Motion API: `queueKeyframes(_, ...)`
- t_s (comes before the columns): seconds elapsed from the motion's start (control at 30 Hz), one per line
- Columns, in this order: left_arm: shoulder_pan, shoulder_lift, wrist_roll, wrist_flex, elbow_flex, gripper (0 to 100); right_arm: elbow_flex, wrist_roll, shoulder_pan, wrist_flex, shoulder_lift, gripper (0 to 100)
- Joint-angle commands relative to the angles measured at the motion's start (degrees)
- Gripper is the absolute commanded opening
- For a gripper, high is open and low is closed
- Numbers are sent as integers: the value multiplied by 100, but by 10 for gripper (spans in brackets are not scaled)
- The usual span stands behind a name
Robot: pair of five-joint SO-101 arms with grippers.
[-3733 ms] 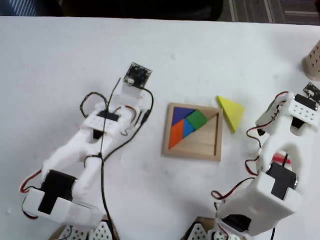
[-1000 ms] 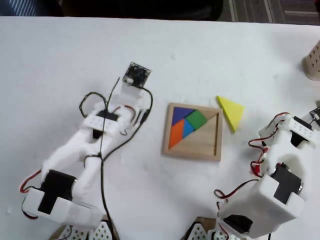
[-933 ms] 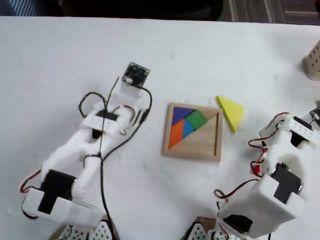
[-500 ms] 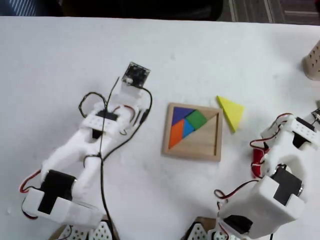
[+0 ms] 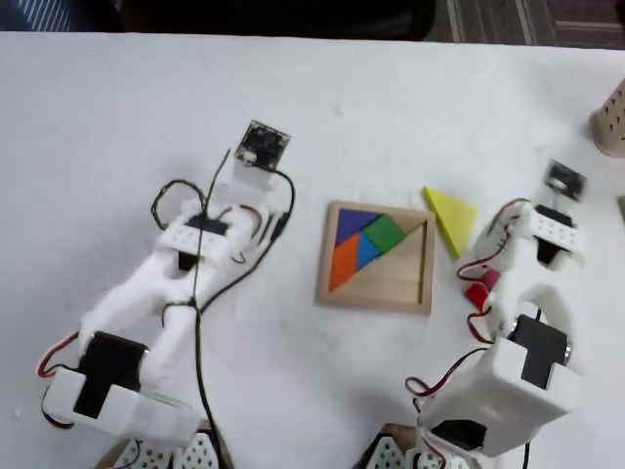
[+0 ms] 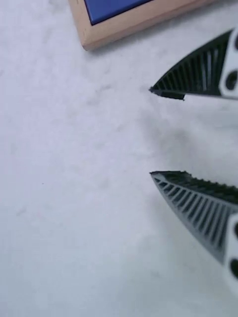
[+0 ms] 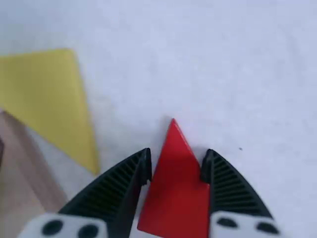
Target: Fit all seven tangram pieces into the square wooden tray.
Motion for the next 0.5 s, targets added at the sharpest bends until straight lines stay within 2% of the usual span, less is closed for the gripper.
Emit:
queueKeyframes(0.0,-66,-31,-70,-97,-237,241,-281,1116,-163,66,-321,159)
queueKeyframes(0.1,-66,-31,-70,-97,-237,241,-281,1662,-136,171,-576,170)
queueKeyframes(0.27,-66,-31,-70,-97,-246,241,-229,2215,-171,963,-998,301)
queueKeyframes(0.4,-66,-22,-70,-97,-246,241,158,2215,-207,1051,-1042,330)
queueKeyframes(0.47,-66,-22,-70,-97,-246,241,448,1890,-259,787,-1024,318)
